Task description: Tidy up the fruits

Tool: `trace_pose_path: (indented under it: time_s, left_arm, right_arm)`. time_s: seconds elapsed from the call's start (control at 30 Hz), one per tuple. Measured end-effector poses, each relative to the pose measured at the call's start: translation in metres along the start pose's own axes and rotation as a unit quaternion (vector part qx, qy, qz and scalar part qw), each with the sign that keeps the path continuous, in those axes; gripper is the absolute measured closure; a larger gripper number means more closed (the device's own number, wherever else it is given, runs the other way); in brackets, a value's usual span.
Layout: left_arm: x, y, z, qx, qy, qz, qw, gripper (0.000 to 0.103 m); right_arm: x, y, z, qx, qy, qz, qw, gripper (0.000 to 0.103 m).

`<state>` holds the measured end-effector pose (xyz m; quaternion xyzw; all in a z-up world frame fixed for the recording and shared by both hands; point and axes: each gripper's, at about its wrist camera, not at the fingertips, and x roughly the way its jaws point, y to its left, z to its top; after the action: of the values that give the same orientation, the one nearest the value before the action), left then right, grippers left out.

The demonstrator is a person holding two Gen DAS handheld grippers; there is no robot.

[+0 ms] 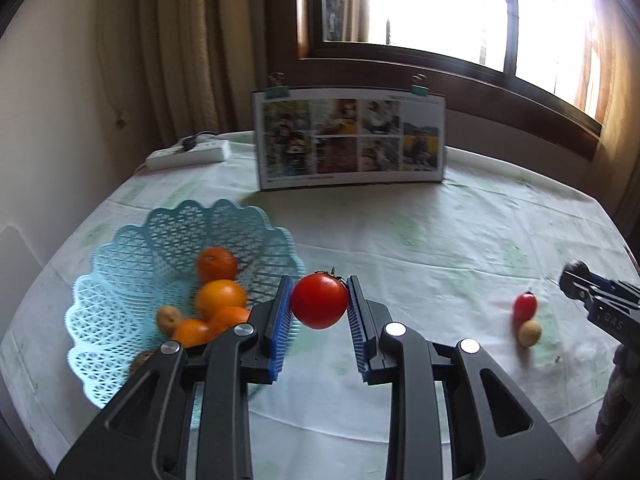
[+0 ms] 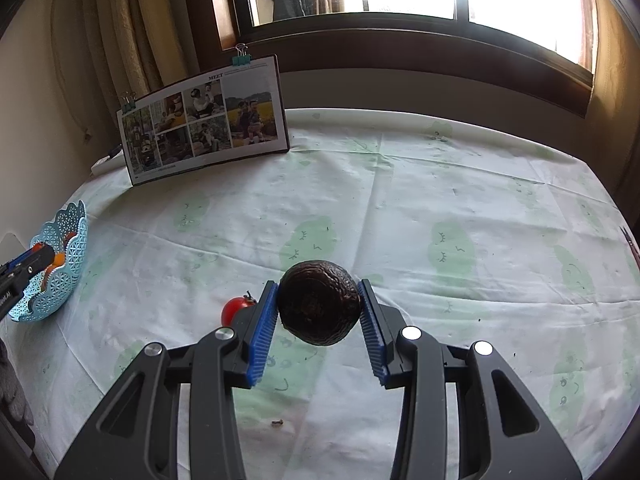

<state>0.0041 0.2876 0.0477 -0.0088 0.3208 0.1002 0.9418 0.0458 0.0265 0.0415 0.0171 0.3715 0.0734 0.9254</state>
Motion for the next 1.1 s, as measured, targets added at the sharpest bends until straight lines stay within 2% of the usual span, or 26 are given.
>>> trace_pose_path:
  time_s: [0.33, 0.57, 0.6, 0.67, 0.7, 0.73, 0.8, 0.9, 1.1]
  left_arm:
    - [0.004, 0.061, -0.002, -0.053, 0.001, 0.052, 0.9972, 0.075]
    - [0.005, 0.083, -0.006, -0.07, 0.003, 0.066, 0.9954, 0.075]
    - [0.006, 0.084, -0.006, -0.072, 0.004, 0.066, 0.9952, 0.072]
    - [0.006, 0.089, -0.007, -0.08, 0.005, 0.068, 0.9944, 0.051]
    - [0.005, 0.091, -0.007, -0.085, 0.003, 0.072, 0.9938, 0.032]
    - [0.004, 0.093, -0.008, -0.09, -0.001, 0.076, 0.993, 0.022]
    - [0.0, 0.098, -0.009, -0.098, -0.01, 0.081, 0.9918, 0.018]
    - [-0.003, 0.106, -0.009, -0.108, -0.013, 0.083, 0.9906, 0.003]
    - [-0.011, 0.123, -0.015, -0.119, -0.018, 0.095, 0.9882, 0.003]
  right_arm:
    - [-0.001, 0.008, -0.001, 0.002, 0.003, 0.006, 1.0, 0.062]
    - [0.0, 0.014, -0.003, 0.001, 0.006, 0.007, 1.0, 0.062]
    - [0.0, 0.015, -0.003, 0.001, 0.006, 0.008, 1.0, 0.062]
    - [0.0, 0.018, -0.003, 0.002, 0.007, 0.011, 1.0, 0.062]
    - [0.0, 0.02, -0.002, 0.002, 0.007, 0.012, 1.0, 0.062]
    - [0.0, 0.022, -0.002, 0.001, 0.007, 0.013, 1.0, 0.062]
    - [-0.001, 0.025, 0.0, -0.001, 0.006, 0.016, 1.0, 0.062]
    - [-0.002, 0.035, 0.003, -0.002, 0.007, 0.028, 1.0, 0.062]
    - [-0.009, 0.073, 0.013, -0.027, -0.005, 0.063, 0.998, 0.062]
